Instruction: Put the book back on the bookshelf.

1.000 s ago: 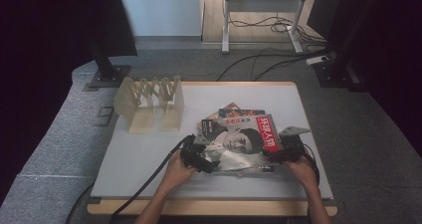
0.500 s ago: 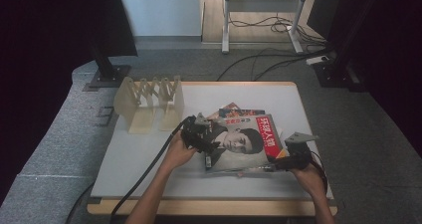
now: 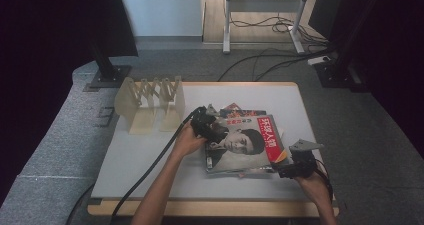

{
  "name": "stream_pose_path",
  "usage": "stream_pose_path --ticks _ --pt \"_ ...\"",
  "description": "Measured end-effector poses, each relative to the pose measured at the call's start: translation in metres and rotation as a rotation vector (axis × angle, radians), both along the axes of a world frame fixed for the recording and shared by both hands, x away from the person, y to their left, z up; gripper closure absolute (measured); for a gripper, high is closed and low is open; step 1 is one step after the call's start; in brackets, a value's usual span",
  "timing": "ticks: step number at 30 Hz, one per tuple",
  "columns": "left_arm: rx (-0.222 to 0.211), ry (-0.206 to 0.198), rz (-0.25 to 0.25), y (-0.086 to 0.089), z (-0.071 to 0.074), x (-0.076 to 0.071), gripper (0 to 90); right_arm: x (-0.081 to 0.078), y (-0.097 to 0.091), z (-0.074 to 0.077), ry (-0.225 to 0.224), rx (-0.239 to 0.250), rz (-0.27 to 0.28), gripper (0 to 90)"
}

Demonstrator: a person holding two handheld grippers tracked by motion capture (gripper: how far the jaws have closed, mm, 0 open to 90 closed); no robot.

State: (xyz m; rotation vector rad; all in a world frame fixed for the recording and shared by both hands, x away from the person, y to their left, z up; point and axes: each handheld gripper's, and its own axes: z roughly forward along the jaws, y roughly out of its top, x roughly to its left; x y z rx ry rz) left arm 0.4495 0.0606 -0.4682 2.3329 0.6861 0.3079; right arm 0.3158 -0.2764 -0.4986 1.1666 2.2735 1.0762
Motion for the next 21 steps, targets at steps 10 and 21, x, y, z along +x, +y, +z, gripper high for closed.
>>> stream_pose_path --ticks 10,21 --pt "0.010 0.025 0.002 -0.005 -0.021 0.023 0.0 -0.004 0.005 -0.003 0.001 -0.011 0.010 2.3" --pt "-0.028 0.068 -0.008 -0.007 -0.027 0.026 0.0 0.001 0.007 -0.009 0.006 -0.035 -0.005 2.1"
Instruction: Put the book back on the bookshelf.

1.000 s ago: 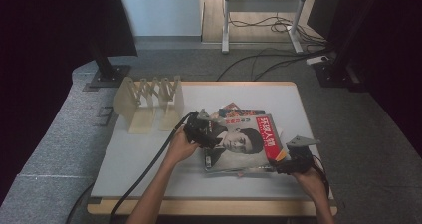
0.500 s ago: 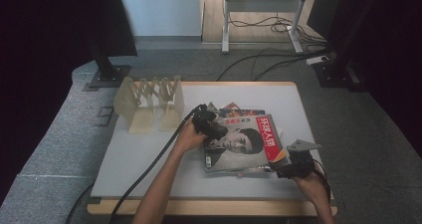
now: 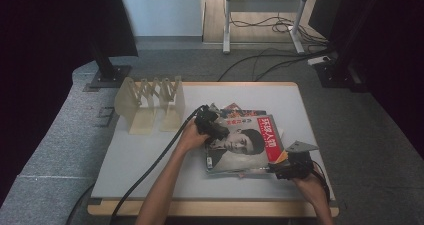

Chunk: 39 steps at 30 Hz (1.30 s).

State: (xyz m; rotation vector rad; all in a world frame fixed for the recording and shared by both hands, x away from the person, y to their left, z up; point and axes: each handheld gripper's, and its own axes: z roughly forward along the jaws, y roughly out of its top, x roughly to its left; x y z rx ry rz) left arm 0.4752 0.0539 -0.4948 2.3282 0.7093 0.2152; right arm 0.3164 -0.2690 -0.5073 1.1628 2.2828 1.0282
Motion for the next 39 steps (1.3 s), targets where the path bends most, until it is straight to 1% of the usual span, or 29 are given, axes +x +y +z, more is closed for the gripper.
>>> stream_pose_path --ticks 1,3,8,10,16,21,29,32,33,39 --pt "0.006 0.001 -0.004 0.000 0.000 -0.001 0.0 0.000 0.000 0.000 0.000 0.006 -0.003 1.7" --pt "0.015 0.004 -0.006 0.000 0.001 -0.003 0.0 0.001 -0.001 -0.001 -0.004 0.003 -0.012 0.4" --pt "0.017 0.007 -0.008 0.003 0.001 -0.009 0.0 0.003 -0.005 -0.001 -0.007 0.000 -0.023 0.0" --pt "0.011 0.010 0.000 0.004 0.001 -0.011 0.0 0.004 -0.006 0.000 -0.012 -0.007 -0.033 0.0" --pt "0.001 -0.003 0.017 0.009 0.000 -0.021 0.0 0.008 -0.010 0.000 -0.022 -0.024 -0.063 0.0" --pt "-0.011 0.000 0.026 0.015 -0.001 -0.031 0.0 0.013 -0.013 0.000 -0.030 -0.026 -0.097 0.2" --pt "-0.008 0.001 0.041 0.021 -0.002 -0.042 0.0 0.023 -0.016 0.000 -0.027 -0.035 -0.123 1.3" --pt "-0.008 0.002 0.039 0.024 -0.002 -0.046 0.0 0.028 -0.017 0.000 -0.025 -0.036 -0.133 1.9" --pt "-0.007 0.002 0.038 0.024 -0.002 -0.047 0.0 0.032 -0.018 0.000 -0.021 -0.030 -0.143 1.8" --pt "0.005 0.004 0.039 0.028 -0.003 -0.056 0.0 0.040 -0.020 -0.003 -0.018 -0.014 -0.166 2.3"
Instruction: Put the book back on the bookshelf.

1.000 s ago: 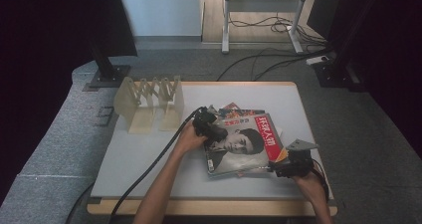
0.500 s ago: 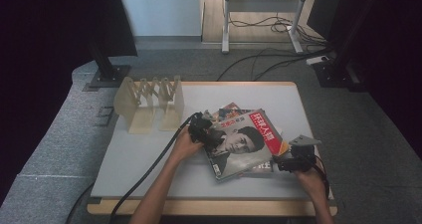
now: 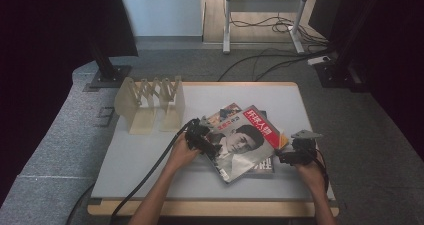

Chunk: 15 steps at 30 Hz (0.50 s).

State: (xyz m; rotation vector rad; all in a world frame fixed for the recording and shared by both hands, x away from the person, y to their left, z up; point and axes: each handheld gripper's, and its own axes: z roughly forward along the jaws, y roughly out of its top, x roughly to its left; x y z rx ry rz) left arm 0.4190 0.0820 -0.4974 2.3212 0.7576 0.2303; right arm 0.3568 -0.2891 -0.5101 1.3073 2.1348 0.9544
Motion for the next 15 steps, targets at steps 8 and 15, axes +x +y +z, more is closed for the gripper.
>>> stream_pose_path --ticks 8,15 --pt "0.000 0.003 0.004 0.004 -0.002 -0.012 0.0 0.012 -0.001 -0.001 0.000 -0.002 -0.026 3.5" --pt "0.006 0.001 -0.001 0.006 -0.003 -0.022 0.0 0.024 0.000 0.002 0.012 -0.018 -0.040 4.3"
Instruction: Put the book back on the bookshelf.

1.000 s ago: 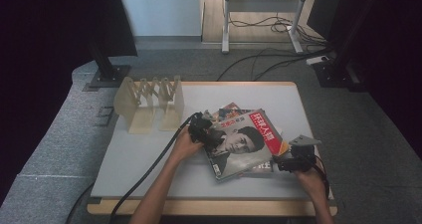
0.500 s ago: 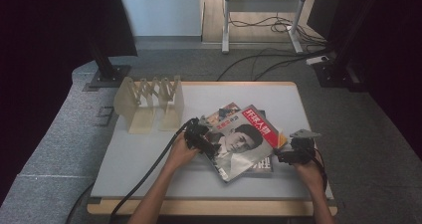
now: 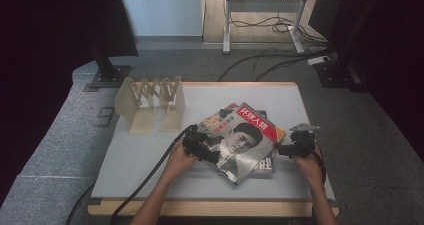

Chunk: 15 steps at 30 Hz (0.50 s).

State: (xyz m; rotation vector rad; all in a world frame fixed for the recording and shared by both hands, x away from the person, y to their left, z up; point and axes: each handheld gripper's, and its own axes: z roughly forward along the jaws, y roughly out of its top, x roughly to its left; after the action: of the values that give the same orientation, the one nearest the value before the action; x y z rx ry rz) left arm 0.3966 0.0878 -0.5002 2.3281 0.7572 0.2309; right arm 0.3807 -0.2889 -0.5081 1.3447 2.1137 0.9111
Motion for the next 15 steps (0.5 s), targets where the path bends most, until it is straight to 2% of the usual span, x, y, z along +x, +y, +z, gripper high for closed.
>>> stream_pose_path --ticks 8,15 --pt "-0.013 0.001 -0.002 0.002 -0.002 -0.010 0.0 0.016 0.000 0.002 0.005 -0.007 -0.015 4.3" --pt "-0.003 -0.003 -0.014 0.001 -0.003 -0.020 0.0 0.029 0.000 0.001 0.005 0.001 -0.035 4.3"
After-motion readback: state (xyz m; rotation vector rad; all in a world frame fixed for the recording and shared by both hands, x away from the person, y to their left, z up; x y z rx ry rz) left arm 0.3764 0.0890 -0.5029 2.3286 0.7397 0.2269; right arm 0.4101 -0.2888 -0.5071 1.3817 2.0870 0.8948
